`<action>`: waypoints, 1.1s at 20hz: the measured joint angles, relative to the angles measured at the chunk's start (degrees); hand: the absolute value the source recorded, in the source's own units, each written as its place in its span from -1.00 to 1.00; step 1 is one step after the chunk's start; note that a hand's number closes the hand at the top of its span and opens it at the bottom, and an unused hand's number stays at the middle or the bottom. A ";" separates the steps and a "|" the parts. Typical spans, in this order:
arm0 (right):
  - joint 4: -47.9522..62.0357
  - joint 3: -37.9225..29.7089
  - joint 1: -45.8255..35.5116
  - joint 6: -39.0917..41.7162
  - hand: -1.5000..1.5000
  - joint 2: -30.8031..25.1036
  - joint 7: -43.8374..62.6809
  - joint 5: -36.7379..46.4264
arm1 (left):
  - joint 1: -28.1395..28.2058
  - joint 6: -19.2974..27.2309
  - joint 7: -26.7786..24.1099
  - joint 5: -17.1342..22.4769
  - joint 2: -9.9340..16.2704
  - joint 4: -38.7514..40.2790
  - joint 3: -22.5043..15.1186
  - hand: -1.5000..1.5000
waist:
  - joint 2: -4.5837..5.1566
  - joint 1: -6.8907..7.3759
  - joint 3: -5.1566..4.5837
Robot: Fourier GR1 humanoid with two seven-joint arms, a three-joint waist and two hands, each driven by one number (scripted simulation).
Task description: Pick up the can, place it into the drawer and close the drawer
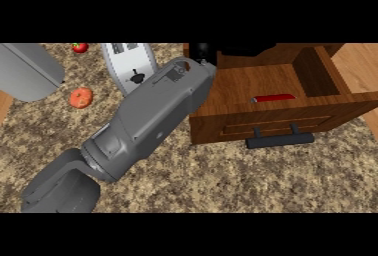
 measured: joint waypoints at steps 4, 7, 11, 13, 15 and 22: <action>0.23 -0.58 -0.63 0.27 -1.00 -0.71 -0.36 0.08 | 0.56 0.52 -1.77 1.94 0.00 -0.20 -0.67 -1.00 | 0.00 0.04 0.00; -0.66 -1.85 -1.60 1.39 -1.00 -1.99 -3.24 2.06 | 0.16 0.27 -2.68 2.99 0.00 -0.23 -0.52 -1.00 | 0.00 0.10 -0.02; -1.64 -1.90 -4.18 3.08 -1.00 -4.35 -6.88 6.90 | 0.38 -0.49 -4.88 4.17 0.00 -0.74 -0.25 -1.00 | 0.09 0.70 -0.04; -2.05 -0.93 -5.34 4.10 -1.00 -4.76 -8.73 9.53 | -0.01 -0.31 -5.83 4.90 -0.01 -0.98 -0.08 -1.00 | 0.10 0.91 -0.04; -2.84 0.38 -7.01 4.11 -1.00 -5.05 -9.75 12.88 | -0.01 -0.28 -7.04 5.46 0.00 -1.14 -0.11 -1.00 | 0.12 1.21 -0.04; -4.65 8.05 -13.05 3.44 -1.00 -5.35 -12.18 30.77 | -1.28 1.70 -8.37 7.00 0.00 -2.67 -1.00 -1.00 | -0.07 2.96 -0.07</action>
